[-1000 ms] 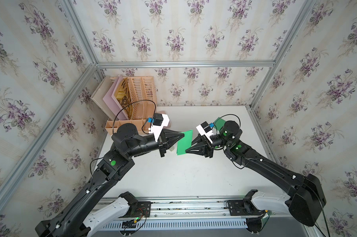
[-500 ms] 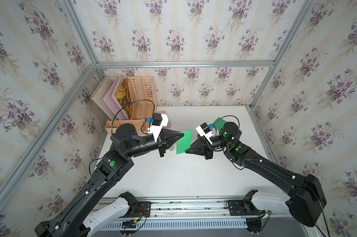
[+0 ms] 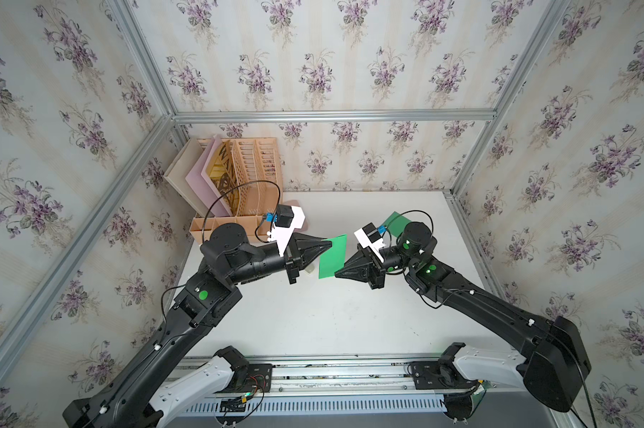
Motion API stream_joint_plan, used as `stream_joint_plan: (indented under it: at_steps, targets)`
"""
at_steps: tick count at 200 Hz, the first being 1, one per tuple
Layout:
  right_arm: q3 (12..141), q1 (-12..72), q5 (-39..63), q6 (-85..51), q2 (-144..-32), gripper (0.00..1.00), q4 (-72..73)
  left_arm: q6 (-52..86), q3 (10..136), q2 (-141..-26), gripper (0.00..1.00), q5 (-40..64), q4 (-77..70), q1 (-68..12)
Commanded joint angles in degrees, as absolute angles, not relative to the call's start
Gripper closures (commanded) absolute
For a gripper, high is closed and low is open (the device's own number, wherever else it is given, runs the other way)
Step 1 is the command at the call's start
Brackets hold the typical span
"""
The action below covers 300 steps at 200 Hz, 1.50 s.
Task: Fold the square paper along the opposite sides
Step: Smooth out the paper.
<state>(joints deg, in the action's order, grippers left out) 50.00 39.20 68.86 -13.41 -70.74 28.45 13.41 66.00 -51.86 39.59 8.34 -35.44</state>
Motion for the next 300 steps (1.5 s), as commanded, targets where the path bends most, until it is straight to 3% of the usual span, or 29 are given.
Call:
stream_joint_plan:
  at_steps: [1,10,28,47,72,81,180,191,216,235,300]
  targets:
    - [50.1,39.2,69.27,-13.01,-70.49,1.0,28.78,12.61,66.49,-51.77,1.0,39.55,6.08,-35.42]
    - [50.19,39.21,69.06,-13.01,-70.62,1.0,28.66,12.65,66.49,-51.77,1.0,39.55,6.13,-35.42]
    - [50.13,39.2,69.08,-12.91,-70.75,0.89,28.34,12.62,66.57,-51.9,1.0,39.55,6.12,-35.4]
    - [49.86,39.2,68.85,-12.92,-70.75,0.88,28.37,12.59,66.62,-51.95,1.0,39.52,6.18,-35.42]
    - [49.66,39.22,68.73,-12.92,-70.66,0.94,28.39,12.5,66.62,-52.05,1.0,39.64,6.32,-35.43]
    - [49.65,39.2,68.71,-12.92,-70.66,1.0,28.35,12.55,66.58,-52.03,1.0,39.64,6.25,-35.42]
    - [47.9,39.25,65.3,-12.09,-68.99,1.0,27.0,12.19,66.31,-52.04,1.0,38.76,6.9,-35.4]
    - [47.83,39.24,64.44,-11.17,-69.08,0.73,25.0,12.12,66.23,-52.03,1.0,38.36,7.11,-35.42]
    - [45.06,39.22,60.68,-10.05,-67.93,0.48,21.91,11.87,65.62,-51.99,1.0,35.68,8.2,-35.35]
    - [42.26,39.21,57.43,-9.23,-65.75,0.39,19.03,11.77,63.96,-51.83,1.0,31.29,8.52,-35.41]
    - [40.41,39.28,36.23,-5.47,-57.46,0.36,2.97,15.72,56.77,-57.47,1.0,26.37,5.11,-35.3]
